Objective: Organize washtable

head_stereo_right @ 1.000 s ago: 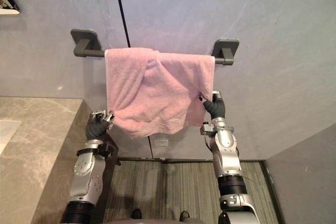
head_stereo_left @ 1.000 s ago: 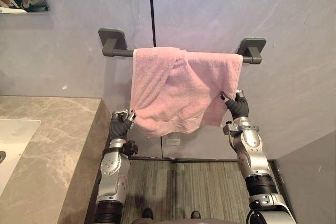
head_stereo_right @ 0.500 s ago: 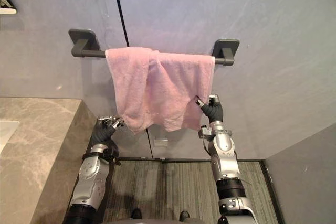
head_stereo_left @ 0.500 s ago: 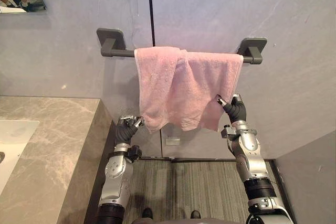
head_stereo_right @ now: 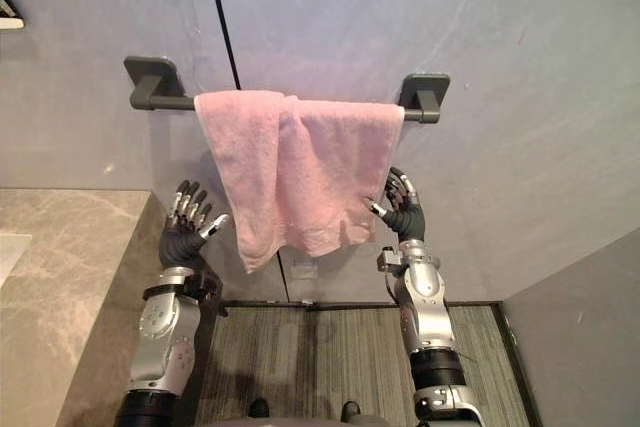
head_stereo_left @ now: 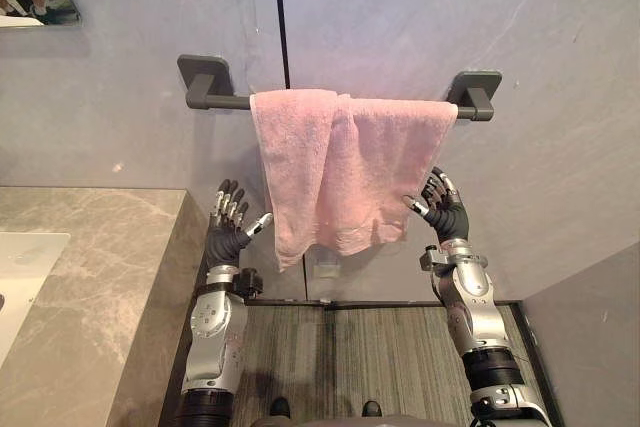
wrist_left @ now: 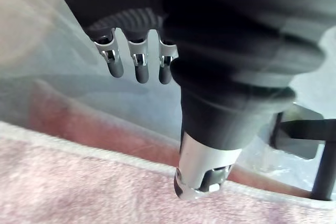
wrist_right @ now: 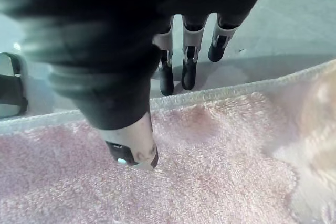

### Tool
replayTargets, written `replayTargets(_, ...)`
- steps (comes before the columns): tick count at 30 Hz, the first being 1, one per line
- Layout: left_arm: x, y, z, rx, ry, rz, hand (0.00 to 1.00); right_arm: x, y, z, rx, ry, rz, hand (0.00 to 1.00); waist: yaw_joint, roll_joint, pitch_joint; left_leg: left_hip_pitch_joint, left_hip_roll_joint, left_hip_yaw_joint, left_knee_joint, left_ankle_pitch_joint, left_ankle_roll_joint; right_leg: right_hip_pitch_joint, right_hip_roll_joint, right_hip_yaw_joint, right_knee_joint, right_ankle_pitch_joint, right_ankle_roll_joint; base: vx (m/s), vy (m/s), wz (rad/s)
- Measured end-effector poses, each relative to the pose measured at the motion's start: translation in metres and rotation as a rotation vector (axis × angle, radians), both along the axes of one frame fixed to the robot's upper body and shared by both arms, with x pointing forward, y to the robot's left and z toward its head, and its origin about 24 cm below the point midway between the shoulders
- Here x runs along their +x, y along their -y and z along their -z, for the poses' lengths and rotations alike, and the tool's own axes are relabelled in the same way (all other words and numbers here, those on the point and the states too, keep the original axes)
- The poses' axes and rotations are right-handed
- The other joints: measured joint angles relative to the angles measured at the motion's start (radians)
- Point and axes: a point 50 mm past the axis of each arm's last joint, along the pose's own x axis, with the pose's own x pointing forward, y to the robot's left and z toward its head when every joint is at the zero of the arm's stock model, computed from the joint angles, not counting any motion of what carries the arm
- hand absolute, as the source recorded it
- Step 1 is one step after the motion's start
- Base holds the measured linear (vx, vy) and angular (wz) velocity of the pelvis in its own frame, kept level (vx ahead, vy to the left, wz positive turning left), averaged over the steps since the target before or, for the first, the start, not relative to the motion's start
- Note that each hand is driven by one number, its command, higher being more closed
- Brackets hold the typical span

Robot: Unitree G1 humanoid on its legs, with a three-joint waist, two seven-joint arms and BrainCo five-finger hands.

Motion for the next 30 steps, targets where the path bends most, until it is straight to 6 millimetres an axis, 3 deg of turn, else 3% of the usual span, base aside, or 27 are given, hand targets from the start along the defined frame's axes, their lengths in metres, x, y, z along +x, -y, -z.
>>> replayTargets(8, -0.020, 0.002, 0.038, 0.017, -0.171, 0.007, 0.00, -0.025, 0.008, 0.027, 0.003, -0.095, 0.033, 0.00, 0.000, 0.000, 0.000, -0.007, 0.002, -0.003, 0.000, 0.000, 0.000, 0.000, -0.001, -0.002, -0.009, 0.001, -0.001, 0.00, 0.000, 0.00)
replayTargets(13, -0.035, 0.002, 0.068, 0.049, -0.318, 0.014, 0.00, -0.044, 0.017, 0.061, 0.000, -0.243, 0.090, 0.00, -0.004, 0.003, 0.001, -0.009, 0.001, -0.001, 0.000, 0.000, 0.000, 0.000, 0.004, -0.005, -0.018, 0.007, -0.001, 0.00, 0.000, 0.00)
replayTargets(16, -0.042, -0.001, 0.076, 0.052, -0.363, 0.009, 0.00, -0.056, 0.020, 0.074, 0.008, -0.305, 0.109, 0.00, -0.005, 0.008, 0.004, -0.009, 0.000, 0.001, 0.000, 0.000, 0.000, 0.000, 0.004, -0.004, -0.020, 0.010, 0.000, 0.00, 0.000, 0.00)
replayTargets(22, -0.053, -0.010, 0.088, 0.076, -0.430, -0.029, 0.00, -0.067, 0.034, 0.081, -0.004, -0.350, 0.208, 0.00, -0.006, 0.018, 0.004, -0.007, 0.000, 0.012, 0.000, 0.000, 0.000, 0.002, 0.003, 0.000, -0.034, 0.025, 0.001, -0.03, 0.000, -0.06)
replayTargets(25, -0.057, -0.026, 0.078, 0.070, -0.394, -0.123, 0.00, -0.072, 0.056, 0.075, 0.008, -0.328, 0.326, 0.00, -0.005, 0.021, 0.006, -0.005, -0.001, 0.017, 0.000, 0.000, 0.000, 0.002, 0.002, 0.010, -0.034, 0.025, 0.001, -0.02, 0.002, -0.04)
replayTargets(27, -0.056, -0.040, 0.057, 0.077, -0.306, -0.205, 0.00, -0.077, 0.072, 0.063, 0.002, -0.275, 0.411, 0.00, -0.004, 0.022, 0.006, -0.003, -0.001, 0.017, 0.000, 0.000, 0.000, 0.004, 0.002, 0.010, -0.034, 0.025, 0.001, 0.00, 0.000, 0.00)
replayTargets(30, -0.058, -0.059, 0.018, 0.115, -0.137, -0.304, 0.00, -0.082, 0.093, 0.027, -0.031, -0.128, 0.519, 0.00, -0.007, 0.027, 0.005, 0.002, -0.001, 0.018, 0.000, 0.000, 0.000, 0.010, -0.001, 0.011, -0.034, 0.025, 0.001, 0.00, 0.000, 0.00)
